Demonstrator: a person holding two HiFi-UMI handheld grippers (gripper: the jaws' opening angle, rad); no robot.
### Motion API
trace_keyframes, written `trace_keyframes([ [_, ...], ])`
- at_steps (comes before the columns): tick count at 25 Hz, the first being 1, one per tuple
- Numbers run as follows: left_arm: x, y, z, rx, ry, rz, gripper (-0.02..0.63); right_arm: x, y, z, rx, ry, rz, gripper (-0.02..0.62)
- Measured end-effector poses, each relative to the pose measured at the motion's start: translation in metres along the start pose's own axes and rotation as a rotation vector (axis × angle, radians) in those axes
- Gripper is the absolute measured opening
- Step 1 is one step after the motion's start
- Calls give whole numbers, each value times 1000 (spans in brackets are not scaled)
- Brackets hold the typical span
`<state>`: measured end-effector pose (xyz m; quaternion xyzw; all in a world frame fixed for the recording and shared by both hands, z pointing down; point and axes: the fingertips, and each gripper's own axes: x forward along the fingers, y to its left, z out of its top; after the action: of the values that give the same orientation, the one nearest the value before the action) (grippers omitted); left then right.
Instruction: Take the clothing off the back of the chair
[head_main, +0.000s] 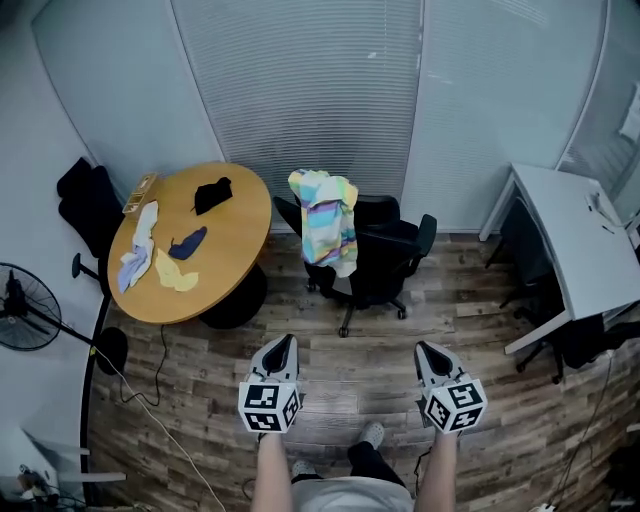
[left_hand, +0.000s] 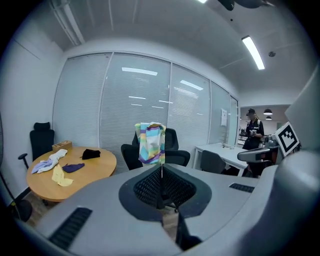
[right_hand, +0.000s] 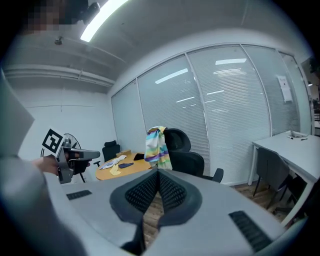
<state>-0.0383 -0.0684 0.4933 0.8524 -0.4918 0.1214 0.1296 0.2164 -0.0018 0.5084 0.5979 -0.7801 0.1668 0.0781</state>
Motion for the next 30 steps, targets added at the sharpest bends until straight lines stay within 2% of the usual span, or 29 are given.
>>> trace_keyframes([
  [6,33,-29,17,-18,-12,44,29,15,-45,14,-17,18,85,23],
  [11,42,-41,14,-36,0,74,29,26,-67,17,13,9,143,23],
  [21,38,-18,1,-68,-15,165,29,51,-77,15,27,-14,202,23],
  [30,69,1,24,-92,-66,185,29,86,-90,46,-20,-34,229,23],
])
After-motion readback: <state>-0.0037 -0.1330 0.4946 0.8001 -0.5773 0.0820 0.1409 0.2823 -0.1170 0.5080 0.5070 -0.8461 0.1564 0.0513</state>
